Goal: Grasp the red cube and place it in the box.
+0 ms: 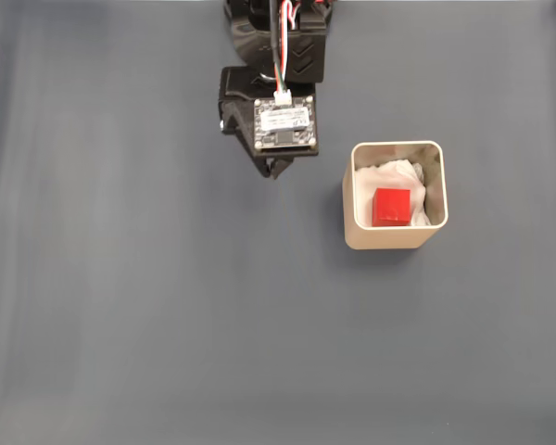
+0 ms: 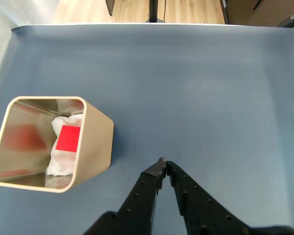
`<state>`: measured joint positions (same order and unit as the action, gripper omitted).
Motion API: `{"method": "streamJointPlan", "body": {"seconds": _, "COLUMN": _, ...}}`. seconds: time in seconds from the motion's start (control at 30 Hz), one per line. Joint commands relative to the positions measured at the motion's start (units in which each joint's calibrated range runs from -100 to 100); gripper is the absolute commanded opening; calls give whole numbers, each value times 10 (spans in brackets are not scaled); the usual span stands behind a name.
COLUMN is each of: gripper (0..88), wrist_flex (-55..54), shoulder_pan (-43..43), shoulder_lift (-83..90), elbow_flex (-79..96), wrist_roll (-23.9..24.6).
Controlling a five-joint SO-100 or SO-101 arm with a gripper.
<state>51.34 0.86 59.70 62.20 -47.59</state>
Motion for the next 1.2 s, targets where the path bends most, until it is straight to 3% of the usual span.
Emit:
{"method": "streamJointPlan", "body": {"seconds": 0.0, "gripper": 2, "wrist_flex": -15, "shoulder_pan": -6, "shoulder_lift": 59, "elbow_flex": 43, "wrist_roll": -8}}
{"method": "streamJointPlan", "body": {"seconds": 0.77, "gripper": 2, "wrist_flex": 13, "shoulder_pan": -10, "shoulder_lift": 312, "elbow_flex": 332, "wrist_roll": -22}}
{"method": "streamJointPlan", "body": {"seconds": 1.17, "gripper": 2, "wrist_flex": 104, "shoulder_pan": -10, "shoulder_lift": 390, "elbow_flex": 376, "wrist_roll": -7}}
